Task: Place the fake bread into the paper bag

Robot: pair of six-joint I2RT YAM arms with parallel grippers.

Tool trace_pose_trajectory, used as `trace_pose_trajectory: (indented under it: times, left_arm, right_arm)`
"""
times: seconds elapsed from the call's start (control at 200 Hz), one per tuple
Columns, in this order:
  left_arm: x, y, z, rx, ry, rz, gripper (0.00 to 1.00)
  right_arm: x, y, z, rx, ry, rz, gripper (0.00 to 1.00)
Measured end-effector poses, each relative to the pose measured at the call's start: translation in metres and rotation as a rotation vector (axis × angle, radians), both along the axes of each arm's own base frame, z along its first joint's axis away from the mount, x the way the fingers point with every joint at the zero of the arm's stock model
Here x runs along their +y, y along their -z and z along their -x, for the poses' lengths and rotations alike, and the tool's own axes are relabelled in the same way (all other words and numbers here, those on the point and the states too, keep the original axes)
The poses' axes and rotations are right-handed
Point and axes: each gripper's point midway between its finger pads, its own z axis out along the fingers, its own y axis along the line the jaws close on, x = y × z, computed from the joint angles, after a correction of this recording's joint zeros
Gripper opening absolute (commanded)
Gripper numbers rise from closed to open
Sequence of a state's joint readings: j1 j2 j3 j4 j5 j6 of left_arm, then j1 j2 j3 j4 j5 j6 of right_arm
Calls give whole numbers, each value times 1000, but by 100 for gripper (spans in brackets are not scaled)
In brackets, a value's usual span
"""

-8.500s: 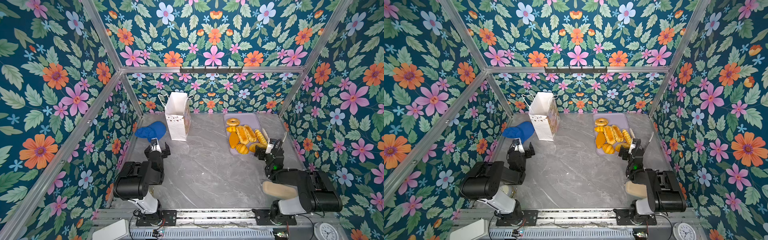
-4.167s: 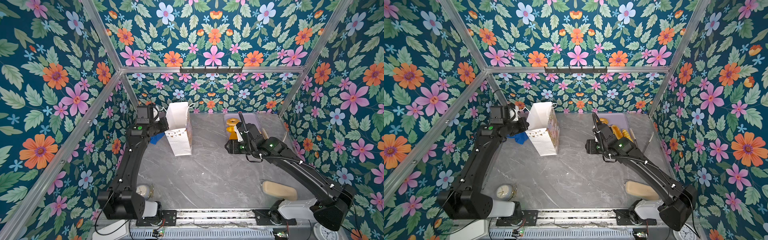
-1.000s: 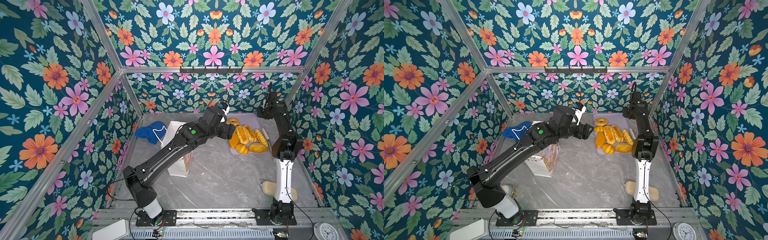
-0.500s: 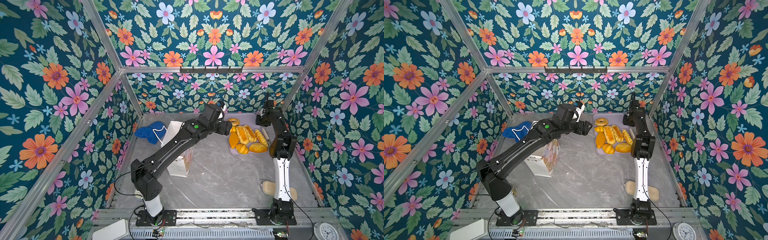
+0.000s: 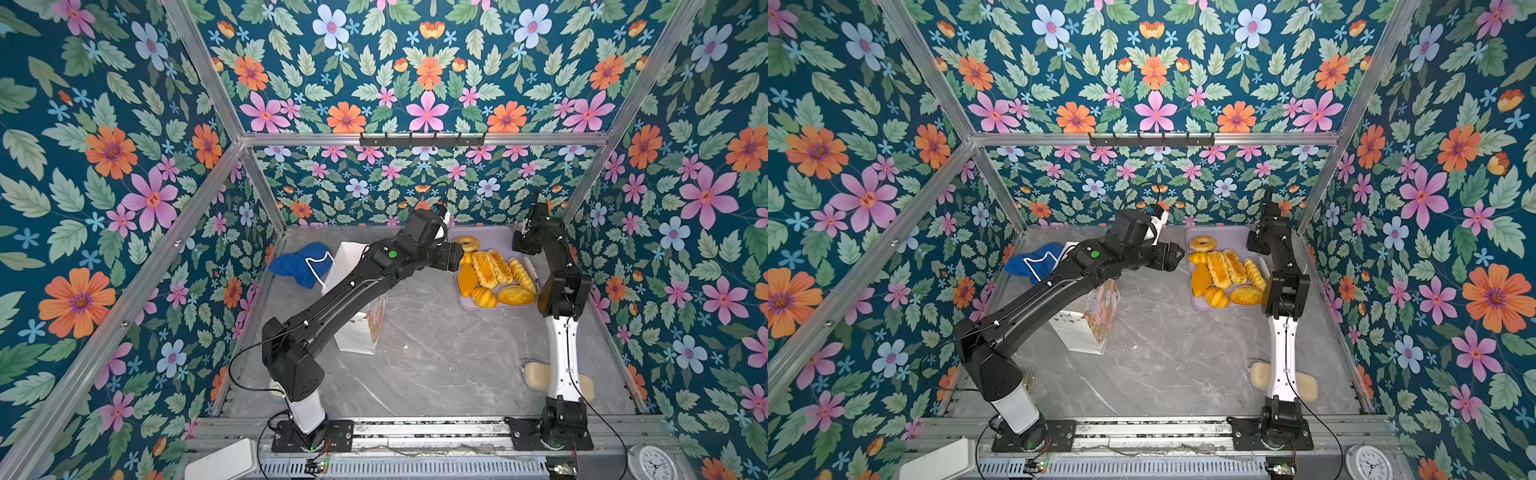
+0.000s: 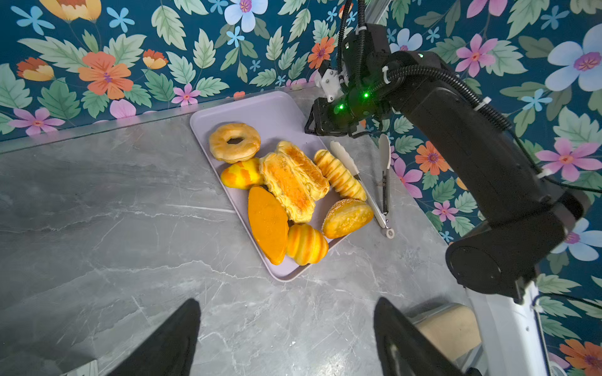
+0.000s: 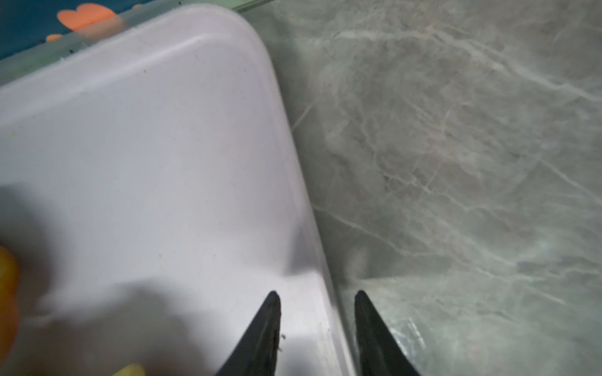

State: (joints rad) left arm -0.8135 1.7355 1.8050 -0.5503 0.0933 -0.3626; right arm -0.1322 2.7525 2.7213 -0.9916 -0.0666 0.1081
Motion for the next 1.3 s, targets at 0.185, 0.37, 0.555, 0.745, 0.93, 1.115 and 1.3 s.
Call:
trace_pose_trajectory:
  times: [0.185,0.37,0.555,0.745,0.93,1.115,1.3]
  left_arm:
    - [-2,0,1,10,6,13,84]
    - [-5,-2,1,18,5,35,84]
    - [-6,1,2,26,12,39,84]
    - [-6,6,3,41,4,44,83]
    - [-7,6,3,42,6,47,83]
    - [-7,7,3,42,6,46,83]
    - [-7,6,3,42,6,46,83]
  right_arm:
    - [-1,1,-1,-2,8,-14,34]
    - [4,-2,-2,-10,8,-40,29]
    - [8,-8,-5,-27,19,-69,28]
    - [16,-7,-5,-24,15,-75,27]
    - [17,-3,-5,-13,37,-74,31]
    - [8,-5,-5,-21,71,-76,32]
    - [-10,-12,-7,-43,124,-69,34]
